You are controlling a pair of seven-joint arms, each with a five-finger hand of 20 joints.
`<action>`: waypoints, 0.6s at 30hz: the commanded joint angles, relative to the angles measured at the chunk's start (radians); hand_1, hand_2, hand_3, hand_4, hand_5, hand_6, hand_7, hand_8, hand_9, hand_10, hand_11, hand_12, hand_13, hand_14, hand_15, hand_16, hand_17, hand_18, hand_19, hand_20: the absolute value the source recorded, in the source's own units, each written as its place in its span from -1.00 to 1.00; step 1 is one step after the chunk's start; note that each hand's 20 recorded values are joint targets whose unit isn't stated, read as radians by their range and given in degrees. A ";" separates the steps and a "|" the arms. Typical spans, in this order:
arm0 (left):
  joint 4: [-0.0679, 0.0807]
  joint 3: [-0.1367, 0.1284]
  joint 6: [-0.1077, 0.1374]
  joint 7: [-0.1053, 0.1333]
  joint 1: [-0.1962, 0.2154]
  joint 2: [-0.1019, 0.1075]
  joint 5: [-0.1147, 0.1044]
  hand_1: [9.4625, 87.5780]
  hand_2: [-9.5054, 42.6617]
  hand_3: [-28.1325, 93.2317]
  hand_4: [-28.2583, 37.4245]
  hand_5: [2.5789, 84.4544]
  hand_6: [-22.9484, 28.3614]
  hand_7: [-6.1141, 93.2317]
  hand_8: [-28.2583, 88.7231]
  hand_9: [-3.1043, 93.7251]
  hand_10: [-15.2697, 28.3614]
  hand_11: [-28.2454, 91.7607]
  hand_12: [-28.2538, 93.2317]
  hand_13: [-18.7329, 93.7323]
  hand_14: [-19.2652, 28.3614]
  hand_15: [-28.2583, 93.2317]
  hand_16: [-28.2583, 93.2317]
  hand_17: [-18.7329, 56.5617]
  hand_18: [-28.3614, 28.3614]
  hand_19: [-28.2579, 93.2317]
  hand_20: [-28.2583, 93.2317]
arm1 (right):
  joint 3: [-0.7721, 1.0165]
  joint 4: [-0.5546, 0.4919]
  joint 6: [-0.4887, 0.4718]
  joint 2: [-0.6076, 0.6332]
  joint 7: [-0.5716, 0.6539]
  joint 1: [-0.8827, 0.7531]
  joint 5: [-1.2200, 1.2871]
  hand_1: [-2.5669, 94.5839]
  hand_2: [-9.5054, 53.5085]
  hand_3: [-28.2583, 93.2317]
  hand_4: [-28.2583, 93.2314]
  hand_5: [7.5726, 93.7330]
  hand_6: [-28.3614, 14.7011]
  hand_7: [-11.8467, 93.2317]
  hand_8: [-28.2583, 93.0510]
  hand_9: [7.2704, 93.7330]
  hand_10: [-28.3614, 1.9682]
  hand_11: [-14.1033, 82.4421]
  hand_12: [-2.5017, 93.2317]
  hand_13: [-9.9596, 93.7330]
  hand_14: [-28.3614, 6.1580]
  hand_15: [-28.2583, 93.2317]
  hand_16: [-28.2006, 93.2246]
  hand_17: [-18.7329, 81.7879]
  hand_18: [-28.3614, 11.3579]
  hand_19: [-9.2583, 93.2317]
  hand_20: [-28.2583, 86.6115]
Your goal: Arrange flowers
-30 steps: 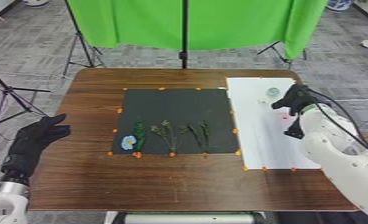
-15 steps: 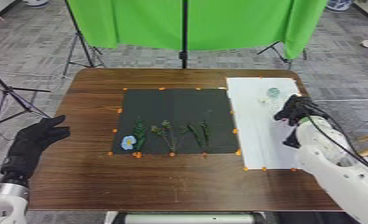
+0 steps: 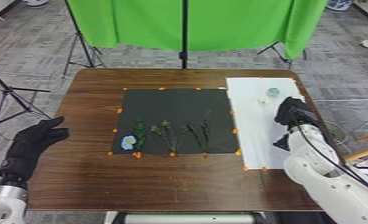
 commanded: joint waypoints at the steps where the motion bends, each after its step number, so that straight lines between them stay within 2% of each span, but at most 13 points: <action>1: -0.004 -0.004 -0.008 -0.016 0.015 -0.002 0.002 -0.60 0.28 0.46 -1.00 0.10 0.20 -0.71 -0.63 0.10 0.45 -0.23 -0.40 0.08 0.62 -0.22 -0.62 -0.22 0.53 -0.15 -0.30 | 0.036 -0.149 0.065 0.054 -0.024 0.181 -0.002 0.48 -1.00 0.27 -0.72 0.63 0.17 -0.25 -0.24 0.99 0.25 -0.47 -0.02 1.00 0.76 0.55 -0.10 0.75 -0.16 1.00 0.45; 5: -0.002 0.000 -0.008 -0.019 0.008 0.007 0.000 -0.60 0.28 0.46 -1.00 0.10 0.20 -0.71 -0.63 0.11 0.45 -0.23 -0.40 0.08 0.63 -0.22 -0.62 -0.22 0.53 -0.15 -0.30 | -0.021 -0.183 0.144 0.024 -0.083 0.325 0.163 0.46 -1.00 0.30 -0.73 0.62 0.16 -0.25 -0.24 0.99 0.25 -0.48 -0.02 1.00 0.76 0.55 -0.09 0.75 -0.16 1.00 0.45; 9: 0.001 0.003 -0.009 -0.020 0.002 0.012 -0.001 -0.59 0.28 0.45 -1.00 0.10 0.20 -0.71 -0.63 0.10 0.45 -0.23 -0.40 0.08 0.63 -0.21 -0.62 -0.22 0.53 -0.15 -0.30 | -0.104 -0.160 0.189 -0.073 -0.185 0.459 0.492 0.45 -1.00 0.31 -0.73 0.62 0.16 -0.25 -0.24 0.99 0.25 -0.48 -0.02 1.00 0.76 0.56 -0.09 0.75 -0.16 1.00 0.47; 13: 0.008 0.015 -0.013 -0.019 -0.012 0.017 0.000 -0.59 0.28 0.45 -1.00 0.10 0.20 -0.72 -0.63 0.11 0.45 -0.23 -0.40 0.08 0.63 -0.21 -0.63 -0.22 0.53 -0.15 -0.30 | -0.172 -0.085 0.180 -0.211 -0.270 0.545 0.769 0.45 -1.00 0.32 -0.74 0.63 0.16 -0.25 -0.24 0.99 0.25 -0.48 -0.02 1.00 0.76 0.57 -0.08 0.75 -0.16 1.00 0.49; 18: 0.019 0.031 -0.017 -0.016 -0.032 0.023 0.001 -0.59 0.28 0.45 -1.00 0.10 0.20 -0.72 -0.63 0.11 0.45 -0.23 -0.40 0.08 0.62 -0.21 -0.63 -0.22 0.53 -0.15 -0.30 | -0.291 0.034 0.140 -0.348 -0.301 0.626 0.912 0.45 -1.00 0.32 -0.75 0.62 0.16 -0.25 -0.24 0.99 0.25 -0.48 -0.02 1.00 0.76 0.57 -0.08 0.76 -0.15 1.00 0.49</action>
